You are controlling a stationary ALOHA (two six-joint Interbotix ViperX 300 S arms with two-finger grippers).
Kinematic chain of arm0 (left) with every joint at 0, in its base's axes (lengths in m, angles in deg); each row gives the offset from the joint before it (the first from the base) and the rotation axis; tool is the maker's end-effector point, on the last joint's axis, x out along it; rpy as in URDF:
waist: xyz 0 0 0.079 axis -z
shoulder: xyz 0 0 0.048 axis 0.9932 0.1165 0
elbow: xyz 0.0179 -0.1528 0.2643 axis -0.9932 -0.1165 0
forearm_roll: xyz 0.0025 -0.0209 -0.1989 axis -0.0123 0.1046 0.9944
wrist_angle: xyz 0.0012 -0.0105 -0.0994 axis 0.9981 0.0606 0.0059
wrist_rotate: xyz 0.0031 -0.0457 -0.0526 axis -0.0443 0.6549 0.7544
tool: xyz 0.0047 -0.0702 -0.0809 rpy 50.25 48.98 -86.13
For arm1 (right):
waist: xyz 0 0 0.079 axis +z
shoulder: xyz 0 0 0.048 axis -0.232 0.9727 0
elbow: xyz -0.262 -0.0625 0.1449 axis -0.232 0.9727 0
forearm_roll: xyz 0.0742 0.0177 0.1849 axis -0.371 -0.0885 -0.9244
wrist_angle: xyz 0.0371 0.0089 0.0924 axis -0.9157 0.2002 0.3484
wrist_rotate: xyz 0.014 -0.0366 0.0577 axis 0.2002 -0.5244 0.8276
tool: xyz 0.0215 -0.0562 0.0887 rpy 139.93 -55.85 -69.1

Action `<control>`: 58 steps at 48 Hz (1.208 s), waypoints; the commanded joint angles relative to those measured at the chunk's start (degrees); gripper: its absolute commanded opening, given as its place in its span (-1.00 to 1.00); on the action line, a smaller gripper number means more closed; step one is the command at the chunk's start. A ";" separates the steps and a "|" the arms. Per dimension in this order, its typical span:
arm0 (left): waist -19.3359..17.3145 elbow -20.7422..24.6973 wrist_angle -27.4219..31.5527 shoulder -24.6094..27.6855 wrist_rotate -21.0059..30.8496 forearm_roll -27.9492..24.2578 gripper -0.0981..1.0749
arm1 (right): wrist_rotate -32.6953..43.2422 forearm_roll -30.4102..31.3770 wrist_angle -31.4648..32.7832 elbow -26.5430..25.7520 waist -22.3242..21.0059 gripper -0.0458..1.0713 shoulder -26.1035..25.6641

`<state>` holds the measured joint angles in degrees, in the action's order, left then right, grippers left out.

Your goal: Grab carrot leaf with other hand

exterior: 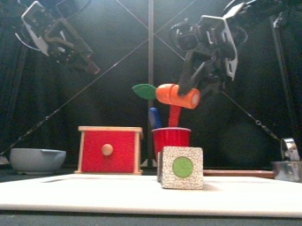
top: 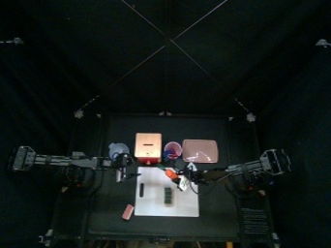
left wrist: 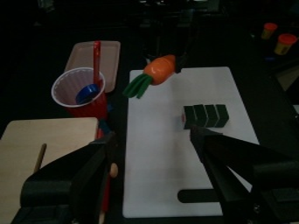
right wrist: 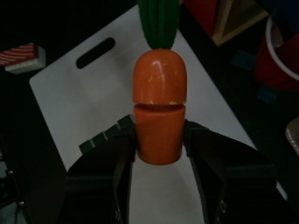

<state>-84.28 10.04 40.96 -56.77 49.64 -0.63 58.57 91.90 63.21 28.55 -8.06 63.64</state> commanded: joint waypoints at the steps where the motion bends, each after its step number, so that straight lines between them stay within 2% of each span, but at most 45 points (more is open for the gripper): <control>1: 0.09 2.29 -0.62 0.88 0.09 0.70 0.85 | -5.62 -3.96 2.81 -4.04 -0.88 -0.10 -0.18; 11: 0.53 4.57 -0.79 5.80 -0.18 2.02 0.85 | -21.18 -13.10 10.11 -10.90 -2.29 -0.10 3.60; 20: 0.53 5.63 -0.18 9.32 -0.18 2.02 0.85 | -28.13 -17.75 11.43 -14.59 -3.52 -0.10 7.03; 32: 0.53 6.06 -0.26 13.10 -0.09 2.11 0.85 | -29.53 -17.93 11.51 -15.38 -4.83 -0.10 7.56; 44: 0.18 7.21 -2.81 18.11 -0.26 1.32 0.85 | -29.53 -17.93 11.43 -15.38 -4.92 -0.10 7.91; 58: -0.79 7.38 -6.24 18.98 -0.26 -0.35 0.85 | -29.62 -17.84 11.25 -15.03 -4.66 -0.10 7.91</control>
<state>-84.89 15.84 35.95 -37.79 49.46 -0.72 29.13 73.97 74.81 14.84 -12.71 72.51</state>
